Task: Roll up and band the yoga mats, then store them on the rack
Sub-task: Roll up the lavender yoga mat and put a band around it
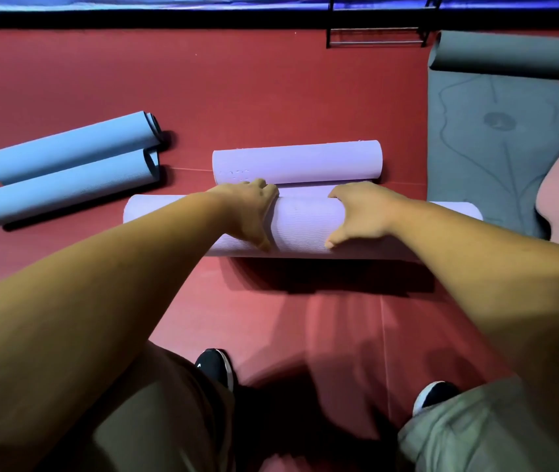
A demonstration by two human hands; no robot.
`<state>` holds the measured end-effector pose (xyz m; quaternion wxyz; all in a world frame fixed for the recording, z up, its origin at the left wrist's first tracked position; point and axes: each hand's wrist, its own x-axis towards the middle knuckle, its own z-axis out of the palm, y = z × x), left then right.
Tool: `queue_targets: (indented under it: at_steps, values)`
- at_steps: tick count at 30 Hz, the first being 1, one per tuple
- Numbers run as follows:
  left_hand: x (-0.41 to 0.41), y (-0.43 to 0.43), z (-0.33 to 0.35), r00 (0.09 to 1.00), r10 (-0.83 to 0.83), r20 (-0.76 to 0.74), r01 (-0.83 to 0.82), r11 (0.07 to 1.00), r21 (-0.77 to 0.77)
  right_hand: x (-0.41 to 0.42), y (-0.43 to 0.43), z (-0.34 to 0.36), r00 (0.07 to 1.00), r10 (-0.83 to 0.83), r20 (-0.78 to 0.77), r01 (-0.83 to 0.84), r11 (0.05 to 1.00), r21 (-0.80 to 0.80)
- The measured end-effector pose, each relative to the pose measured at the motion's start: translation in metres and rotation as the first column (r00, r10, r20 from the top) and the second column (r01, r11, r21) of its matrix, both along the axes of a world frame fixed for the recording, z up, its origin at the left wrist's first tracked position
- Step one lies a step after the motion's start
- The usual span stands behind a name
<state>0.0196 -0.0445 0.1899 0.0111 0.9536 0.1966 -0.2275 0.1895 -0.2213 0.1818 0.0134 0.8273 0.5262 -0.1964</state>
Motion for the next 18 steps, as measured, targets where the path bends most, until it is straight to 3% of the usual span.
queue_targets:
  at_steps: [3,8,13,18]
  values:
    - [-0.001,-0.004,-0.003,0.999,-0.008,0.042,0.006,0.998,0.061,-0.001,0.000,0.001,1.000,-0.010,-0.014,0.009,1.000,-0.016]
    - [0.003,0.000,0.002,0.994,0.049,0.100,-0.044,0.998,-0.052,0.000,-0.003,-0.002,1.000,0.007,0.006,-0.007,0.998,-0.058]
    - [0.003,0.002,0.002,0.995,0.082,0.062,-0.076,0.993,-0.086,-0.002,-0.001,-0.002,0.995,0.065,0.079,-0.059,0.996,-0.073]
    - [0.000,-0.005,-0.001,0.997,-0.028,0.074,0.024,0.998,0.060,0.007,0.001,-0.003,1.000,0.030,0.008,-0.030,0.999,-0.020]
